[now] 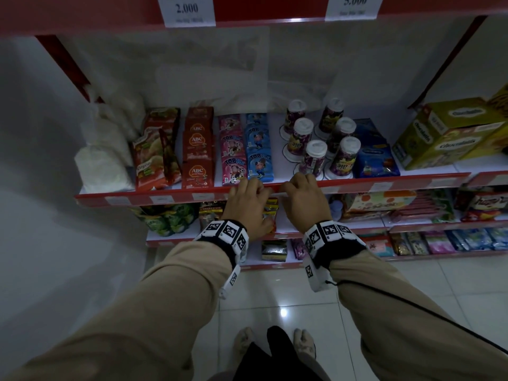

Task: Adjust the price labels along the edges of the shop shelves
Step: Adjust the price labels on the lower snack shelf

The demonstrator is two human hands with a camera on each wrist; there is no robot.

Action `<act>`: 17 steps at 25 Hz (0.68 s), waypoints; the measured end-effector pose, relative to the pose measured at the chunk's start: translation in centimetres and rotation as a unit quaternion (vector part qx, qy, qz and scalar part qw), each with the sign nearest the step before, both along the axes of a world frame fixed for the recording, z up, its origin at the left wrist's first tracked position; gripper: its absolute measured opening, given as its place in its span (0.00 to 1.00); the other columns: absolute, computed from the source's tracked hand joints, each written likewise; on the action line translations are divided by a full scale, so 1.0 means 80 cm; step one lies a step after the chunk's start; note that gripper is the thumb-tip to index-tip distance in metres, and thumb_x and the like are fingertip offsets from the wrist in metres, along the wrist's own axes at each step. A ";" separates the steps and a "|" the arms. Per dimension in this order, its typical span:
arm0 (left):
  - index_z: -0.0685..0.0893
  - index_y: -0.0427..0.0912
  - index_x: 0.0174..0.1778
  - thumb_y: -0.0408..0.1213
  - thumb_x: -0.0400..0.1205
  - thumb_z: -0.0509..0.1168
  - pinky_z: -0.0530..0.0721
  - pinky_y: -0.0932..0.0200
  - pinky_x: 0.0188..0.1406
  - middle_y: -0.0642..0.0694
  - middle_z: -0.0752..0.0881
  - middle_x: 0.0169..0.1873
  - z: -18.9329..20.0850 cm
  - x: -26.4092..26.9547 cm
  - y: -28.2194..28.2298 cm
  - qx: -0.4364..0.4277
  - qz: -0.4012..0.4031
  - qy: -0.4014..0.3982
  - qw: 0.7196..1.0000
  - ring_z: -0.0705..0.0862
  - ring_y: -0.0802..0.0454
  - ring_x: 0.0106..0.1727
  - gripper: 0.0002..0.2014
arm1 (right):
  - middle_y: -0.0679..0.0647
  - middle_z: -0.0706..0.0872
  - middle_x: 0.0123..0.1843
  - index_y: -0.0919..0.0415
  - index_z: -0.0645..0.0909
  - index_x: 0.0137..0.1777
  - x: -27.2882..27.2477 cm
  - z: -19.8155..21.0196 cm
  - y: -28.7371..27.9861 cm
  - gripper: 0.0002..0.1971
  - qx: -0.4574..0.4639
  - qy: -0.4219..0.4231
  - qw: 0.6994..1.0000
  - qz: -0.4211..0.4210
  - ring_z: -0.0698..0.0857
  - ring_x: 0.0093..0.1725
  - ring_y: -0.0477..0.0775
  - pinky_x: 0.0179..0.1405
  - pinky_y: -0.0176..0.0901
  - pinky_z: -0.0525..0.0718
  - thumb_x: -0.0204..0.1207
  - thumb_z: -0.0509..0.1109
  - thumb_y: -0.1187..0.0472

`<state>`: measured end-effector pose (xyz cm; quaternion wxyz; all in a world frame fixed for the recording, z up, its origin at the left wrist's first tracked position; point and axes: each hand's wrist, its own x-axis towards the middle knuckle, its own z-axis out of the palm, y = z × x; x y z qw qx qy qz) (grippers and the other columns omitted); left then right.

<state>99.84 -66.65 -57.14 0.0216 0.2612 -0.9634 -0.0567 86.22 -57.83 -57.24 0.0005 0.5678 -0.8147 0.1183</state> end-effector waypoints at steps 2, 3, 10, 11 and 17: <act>0.75 0.44 0.68 0.46 0.75 0.65 0.71 0.48 0.58 0.43 0.72 0.61 0.003 0.000 -0.002 0.013 -0.001 0.006 1.000 0.69 0.43 0.64 0.25 | 0.64 0.79 0.54 0.64 0.82 0.52 -0.008 0.001 -0.006 0.08 0.009 -0.030 1.000 -0.002 0.74 0.58 0.65 0.53 0.53 0.71 0.76 0.66 0.65; 0.75 0.43 0.70 0.43 0.76 0.65 0.72 0.48 0.59 0.42 0.73 0.62 0.004 0.000 -0.003 0.024 -0.002 0.012 1.000 0.70 0.43 0.64 0.24 | 0.64 0.79 0.53 0.63 0.83 0.51 -0.013 0.002 -0.007 0.07 0.002 -0.059 0.998 -0.002 0.74 0.58 0.65 0.54 0.53 0.70 0.77 0.66 0.66; 0.76 0.42 0.69 0.41 0.83 0.60 0.74 0.49 0.62 0.43 0.77 0.62 0.006 0.000 -0.007 0.109 0.045 0.110 0.987 0.71 0.45 0.65 0.18 | 0.60 0.87 0.42 0.69 0.84 0.48 -0.012 0.013 -0.001 0.04 -0.212 -0.342 0.910 -0.099 0.84 0.42 0.54 0.42 0.38 0.81 0.76 0.71 0.69; 0.77 0.42 0.68 0.42 0.84 0.59 0.74 0.49 0.62 0.43 0.78 0.62 0.006 0.000 -0.007 0.117 0.051 0.120 0.984 0.72 0.45 0.65 0.17 | 0.59 0.87 0.40 0.71 0.84 0.49 -0.009 0.013 -0.002 0.05 -0.226 -0.401 0.880 -0.123 0.83 0.41 0.53 0.41 0.35 0.81 0.76 0.71 0.70; 0.80 0.39 0.60 0.44 0.86 0.58 0.74 0.50 0.57 0.42 0.81 0.58 0.007 -0.004 -0.008 0.130 0.068 0.152 0.977 0.74 0.43 0.61 0.14 | 0.62 0.85 0.37 0.74 0.78 0.53 0.017 0.012 -0.002 0.08 -0.240 -0.662 0.694 -0.149 0.88 0.33 0.50 0.39 0.38 0.88 0.75 0.66 0.80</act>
